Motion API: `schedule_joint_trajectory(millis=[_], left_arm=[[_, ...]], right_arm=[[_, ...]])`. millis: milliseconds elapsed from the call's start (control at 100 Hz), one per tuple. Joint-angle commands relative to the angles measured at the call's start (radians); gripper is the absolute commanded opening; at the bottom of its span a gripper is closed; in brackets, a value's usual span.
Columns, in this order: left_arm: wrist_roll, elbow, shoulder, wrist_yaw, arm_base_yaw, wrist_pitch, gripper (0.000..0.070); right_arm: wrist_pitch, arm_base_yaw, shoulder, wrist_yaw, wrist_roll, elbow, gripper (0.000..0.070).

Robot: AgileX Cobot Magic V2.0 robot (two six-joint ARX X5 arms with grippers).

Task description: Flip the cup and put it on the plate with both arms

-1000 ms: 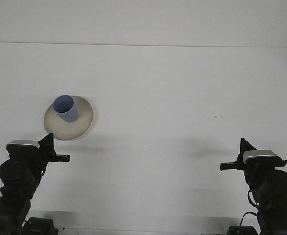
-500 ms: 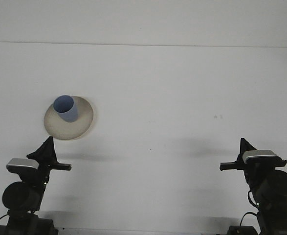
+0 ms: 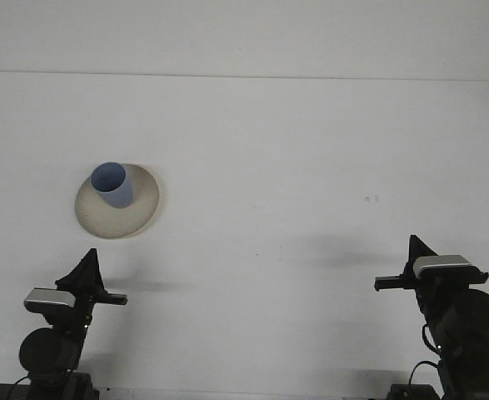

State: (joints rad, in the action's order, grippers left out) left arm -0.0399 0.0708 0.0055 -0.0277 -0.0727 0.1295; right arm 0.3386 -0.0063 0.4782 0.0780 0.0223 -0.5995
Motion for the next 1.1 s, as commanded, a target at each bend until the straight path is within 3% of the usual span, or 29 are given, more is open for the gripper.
schedule_joint_trajectory(millis=[0,1090], left_arm=[[-0.006,-0.018,-0.002,-0.001,0.0,0.041,0.0011],[-0.006,-0.056,-0.002,-0.001,0.0,0.081,0.0011]], right_arm=[[-0.009,0.001,0.0,0.0,0.001,-0.006,0.0001],[-0.01,0.001,0.0,0.0,0.001,-0.006,0.0001]])
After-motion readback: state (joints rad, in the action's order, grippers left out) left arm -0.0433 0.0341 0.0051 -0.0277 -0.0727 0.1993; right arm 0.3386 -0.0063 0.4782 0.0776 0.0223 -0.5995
